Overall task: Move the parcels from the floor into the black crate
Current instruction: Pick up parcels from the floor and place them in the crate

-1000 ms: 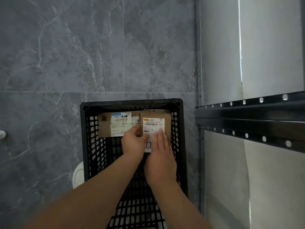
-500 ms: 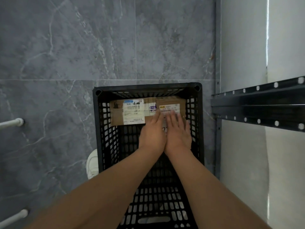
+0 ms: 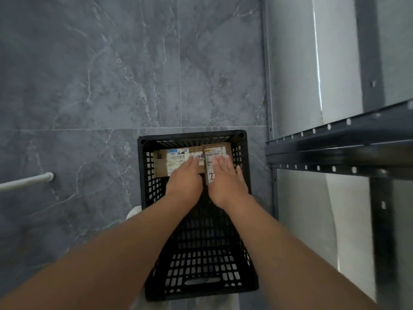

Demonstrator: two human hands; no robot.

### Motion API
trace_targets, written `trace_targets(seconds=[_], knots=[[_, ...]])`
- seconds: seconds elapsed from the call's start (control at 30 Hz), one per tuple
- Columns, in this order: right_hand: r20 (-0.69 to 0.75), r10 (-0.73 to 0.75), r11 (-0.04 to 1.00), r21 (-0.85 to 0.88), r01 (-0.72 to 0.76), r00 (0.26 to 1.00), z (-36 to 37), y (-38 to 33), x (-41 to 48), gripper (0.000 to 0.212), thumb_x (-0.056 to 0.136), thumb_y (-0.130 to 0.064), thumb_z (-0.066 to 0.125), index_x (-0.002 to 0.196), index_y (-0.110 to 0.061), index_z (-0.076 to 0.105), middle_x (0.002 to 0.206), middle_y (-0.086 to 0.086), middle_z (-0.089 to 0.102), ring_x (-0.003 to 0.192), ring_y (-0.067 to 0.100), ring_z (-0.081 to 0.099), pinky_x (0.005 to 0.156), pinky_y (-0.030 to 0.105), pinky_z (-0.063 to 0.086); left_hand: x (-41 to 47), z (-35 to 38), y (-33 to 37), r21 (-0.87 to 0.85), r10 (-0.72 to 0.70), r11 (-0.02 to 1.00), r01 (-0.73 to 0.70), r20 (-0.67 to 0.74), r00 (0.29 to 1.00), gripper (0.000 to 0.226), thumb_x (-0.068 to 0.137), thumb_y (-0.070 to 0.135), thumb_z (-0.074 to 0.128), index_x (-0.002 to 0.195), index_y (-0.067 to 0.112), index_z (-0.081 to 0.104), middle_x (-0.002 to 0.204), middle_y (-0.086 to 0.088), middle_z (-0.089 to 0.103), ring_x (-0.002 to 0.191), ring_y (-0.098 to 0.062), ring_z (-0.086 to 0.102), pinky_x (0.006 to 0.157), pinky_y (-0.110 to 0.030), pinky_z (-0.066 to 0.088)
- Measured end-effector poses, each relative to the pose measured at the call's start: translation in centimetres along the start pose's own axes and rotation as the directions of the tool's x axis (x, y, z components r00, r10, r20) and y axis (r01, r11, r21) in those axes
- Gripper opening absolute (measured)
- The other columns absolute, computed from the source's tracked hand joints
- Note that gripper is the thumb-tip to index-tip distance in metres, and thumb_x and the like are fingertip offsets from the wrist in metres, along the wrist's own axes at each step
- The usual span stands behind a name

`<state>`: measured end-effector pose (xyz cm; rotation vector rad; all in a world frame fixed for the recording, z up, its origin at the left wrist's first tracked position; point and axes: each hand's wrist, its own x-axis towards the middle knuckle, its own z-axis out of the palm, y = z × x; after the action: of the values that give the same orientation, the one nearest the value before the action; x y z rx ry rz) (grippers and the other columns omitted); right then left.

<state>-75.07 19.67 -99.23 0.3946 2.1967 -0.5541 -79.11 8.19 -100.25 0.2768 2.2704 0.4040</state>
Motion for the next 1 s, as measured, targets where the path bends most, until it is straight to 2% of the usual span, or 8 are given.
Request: trace_targets(seconds=[0.23,0.33,0.47,0.6,0.73,0.8,0.9,1.0], knots=[[-0.423,-0.09,0.989,-0.143,0.031,0.902,-18.0,-2.7,-8.5,0.079,0.1,-0.022,0.039,0.155,-0.015,-0.016,0.163,0.0,-0.02,0.15,0.018,-0.019,0.122,0.046,-0.007,-4.8,-14.8,9.8,0.168,0.096,0.984,-0.065,-0.189,0.977,0.057,0.105,0.02,0.029,0.157,0.011,0.01,0.166,-0.005,0.008,0.153,-0.02,0.009,0.123,-0.045,0.014],[-0.567,-0.158,0.984,-0.154,0.085,0.808,-27.1,-5.3,-15.3,0.077,0.1,-0.023,0.038,0.156,-0.017,-0.014,0.164,-0.002,-0.018,0.15,0.016,-0.017,0.122,0.045,-0.006,-9.1,-22.0,15.4,0.16,0.159,0.98,-0.114,-0.303,0.94,0.059,0.104,0.023,0.034,0.158,0.013,0.011,0.166,-0.002,0.008,0.153,-0.018,0.009,0.122,-0.045,0.014],[-0.728,-0.298,0.955,-0.225,0.194,0.618,-38.0,-8.8,-27.4,0.076,0.099,-0.024,0.041,0.156,-0.021,-0.01,0.164,-0.006,-0.012,0.151,0.012,-0.014,0.121,0.042,-0.007,-17.7,-30.9,21.5,0.221,0.246,0.962,-0.161,-0.441,0.863,0.065,0.102,0.026,0.037,0.158,0.017,0.006,0.167,0.002,0.001,0.153,-0.013,0.001,0.124,-0.045,0.007],[-0.822,-0.407,0.913,-0.353,0.204,0.398,-47.1,-11.5,-41.0,0.074,0.099,-0.023,0.036,0.155,-0.023,-0.012,0.163,-0.009,-0.016,0.149,0.008,-0.018,0.122,0.041,-0.01,-27.9,-40.9,28.1,0.358,0.413,0.906,-0.227,-0.625,0.663,0.064,0.103,0.03,0.03,0.158,0.019,-0.002,0.166,0.006,-0.005,0.152,-0.01,-0.006,0.121,-0.044,-0.006],[-0.902,-0.392,0.919,-0.374,0.128,0.183,-54.2,-13.3,-52.8,0.072,0.099,-0.024,0.034,0.157,-0.019,-0.007,0.165,-0.003,-0.012,0.15,0.013,-0.014,0.122,0.045,-0.009,-38.1,-50.7,35.1,0.518,0.571,0.821,-0.239,-0.754,0.326,0.063,0.104,0.032,0.025,0.157,0.019,-0.005,0.166,0.004,-0.008,0.151,-0.009,-0.011,0.119,-0.044,-0.012],[-0.917,-0.379,0.925,-0.373,0.073,0.123,-56.7,-14.2,-57.5,0.069,0.101,-0.028,0.031,0.157,-0.017,-0.009,0.165,-0.001,-0.014,0.15,0.014,-0.016,0.122,0.047,-0.007,-42.6,-54.4,37.5,0.573,0.605,0.795,-0.2,-0.774,0.189,0.064,0.104,0.034,0.024,0.158,0.018,-0.006,0.165,0.004,-0.01,0.15,-0.01,-0.014,0.119,-0.043,-0.015],[-0.935,-0.352,0.935,-0.353,-0.023,0.051,-59.3,-15.5,-63.4,0.068,0.104,-0.031,0.032,0.156,-0.016,-0.01,0.164,0.0,-0.014,0.151,0.016,-0.015,0.122,0.049,-0.005,-48.1,-58.8,39.9,0.572,0.593,0.799,-0.186,-0.8,0.087,0.064,0.104,0.038,0.018,0.157,0.017,-0.009,0.165,0.002,-0.014,0.151,-0.014,-0.015,0.12,-0.044,-0.015],[-0.937,-0.338,0.941,-0.333,-0.065,-0.088,-60.8,-17.0,-67.9,0.069,0.102,-0.027,0.034,0.157,-0.016,-0.005,0.165,0.0,-0.008,0.151,0.016,-0.01,0.122,0.05,-0.003,-51.6,-62.3,40.8,0.563,0.579,0.795,-0.225,-0.815,0.006,0.063,0.105,0.036,0.019,0.157,0.017,-0.009,0.165,0.0,-0.013,0.152,-0.016,-0.014,0.123,-0.049,-0.007]])
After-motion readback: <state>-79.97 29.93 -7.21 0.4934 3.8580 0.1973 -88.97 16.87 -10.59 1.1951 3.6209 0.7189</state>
